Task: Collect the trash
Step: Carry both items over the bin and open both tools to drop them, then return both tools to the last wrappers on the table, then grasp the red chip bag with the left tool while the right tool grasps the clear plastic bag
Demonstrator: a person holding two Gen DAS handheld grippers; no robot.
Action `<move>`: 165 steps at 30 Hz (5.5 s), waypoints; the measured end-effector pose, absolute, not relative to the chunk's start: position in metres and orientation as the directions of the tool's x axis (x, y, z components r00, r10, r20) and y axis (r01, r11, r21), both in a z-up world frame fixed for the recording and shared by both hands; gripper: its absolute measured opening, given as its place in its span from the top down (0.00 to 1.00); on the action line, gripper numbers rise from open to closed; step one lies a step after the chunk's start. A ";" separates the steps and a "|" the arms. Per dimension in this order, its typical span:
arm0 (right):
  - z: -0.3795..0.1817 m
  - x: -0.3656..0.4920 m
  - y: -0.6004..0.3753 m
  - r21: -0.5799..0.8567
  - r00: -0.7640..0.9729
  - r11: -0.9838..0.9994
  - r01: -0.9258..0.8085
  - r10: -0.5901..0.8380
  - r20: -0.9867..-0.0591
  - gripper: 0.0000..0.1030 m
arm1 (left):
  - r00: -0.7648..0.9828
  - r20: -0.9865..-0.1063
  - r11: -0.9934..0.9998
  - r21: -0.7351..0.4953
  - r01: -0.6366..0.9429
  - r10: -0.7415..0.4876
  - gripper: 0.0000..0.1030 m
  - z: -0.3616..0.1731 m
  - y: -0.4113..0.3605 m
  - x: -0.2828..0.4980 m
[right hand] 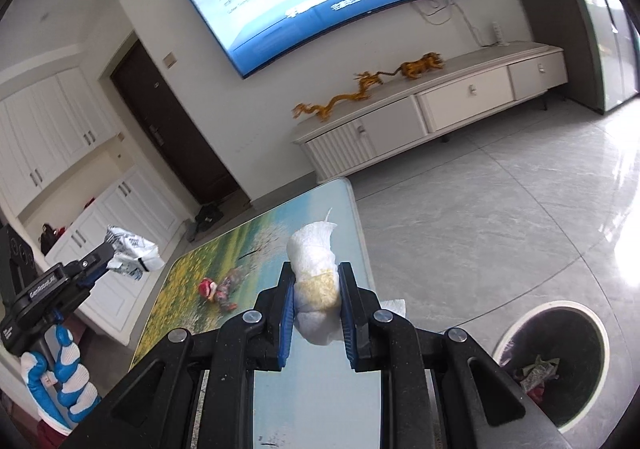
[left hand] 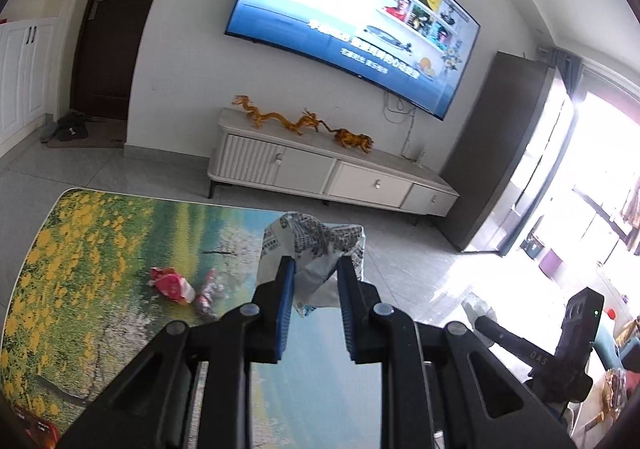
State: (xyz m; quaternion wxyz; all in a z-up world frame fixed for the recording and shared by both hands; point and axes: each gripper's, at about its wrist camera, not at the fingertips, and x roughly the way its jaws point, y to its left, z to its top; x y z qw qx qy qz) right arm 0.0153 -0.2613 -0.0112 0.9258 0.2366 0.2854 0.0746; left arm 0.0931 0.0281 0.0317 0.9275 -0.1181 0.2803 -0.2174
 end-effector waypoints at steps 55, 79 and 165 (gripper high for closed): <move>-0.157 -0.080 -0.478 0.513 0.666 0.589 0.624 -0.057 -0.744 0.58 | 0.098 -0.785 0.603 -0.382 0.701 -0.611 0.47 -0.140 -0.377 0.083; -0.040 0.009 -0.338 0.442 0.754 0.819 0.364 0.020 -0.657 0.58 | 0.590 -0.650 0.838 -0.141 0.527 -0.479 0.47 -0.010 -0.158 0.114; -0.134 0.197 -0.002 0.255 0.424 0.888 -0.383 0.414 -0.806 0.89 | 0.548 -0.829 0.978 -0.190 -0.083 -0.114 0.71 -0.144 0.109 0.264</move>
